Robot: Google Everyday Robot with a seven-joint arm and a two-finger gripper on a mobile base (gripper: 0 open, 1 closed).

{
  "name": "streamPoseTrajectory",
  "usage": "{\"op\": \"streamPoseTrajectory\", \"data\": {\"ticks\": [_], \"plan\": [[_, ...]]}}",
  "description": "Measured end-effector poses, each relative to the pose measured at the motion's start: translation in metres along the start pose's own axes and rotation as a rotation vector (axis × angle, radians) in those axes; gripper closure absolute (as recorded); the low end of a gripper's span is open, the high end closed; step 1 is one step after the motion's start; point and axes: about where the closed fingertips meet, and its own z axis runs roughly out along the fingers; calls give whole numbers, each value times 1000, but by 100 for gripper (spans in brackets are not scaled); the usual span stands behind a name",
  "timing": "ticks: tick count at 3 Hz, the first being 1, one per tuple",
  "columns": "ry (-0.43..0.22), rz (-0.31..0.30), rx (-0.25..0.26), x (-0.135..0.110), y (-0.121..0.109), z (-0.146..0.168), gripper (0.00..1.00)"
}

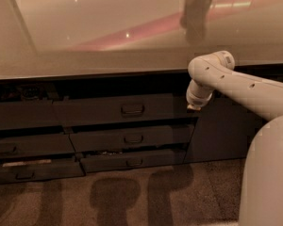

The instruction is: Open top drawer

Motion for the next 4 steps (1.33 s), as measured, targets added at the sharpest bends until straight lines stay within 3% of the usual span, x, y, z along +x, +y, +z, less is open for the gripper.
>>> {"op": "streamPoseTrajectory", "data": {"ticks": [2, 4], "plan": [[49, -11, 14, 5, 21, -3, 100], [47, 3, 31, 10, 25, -12, 100]]}}
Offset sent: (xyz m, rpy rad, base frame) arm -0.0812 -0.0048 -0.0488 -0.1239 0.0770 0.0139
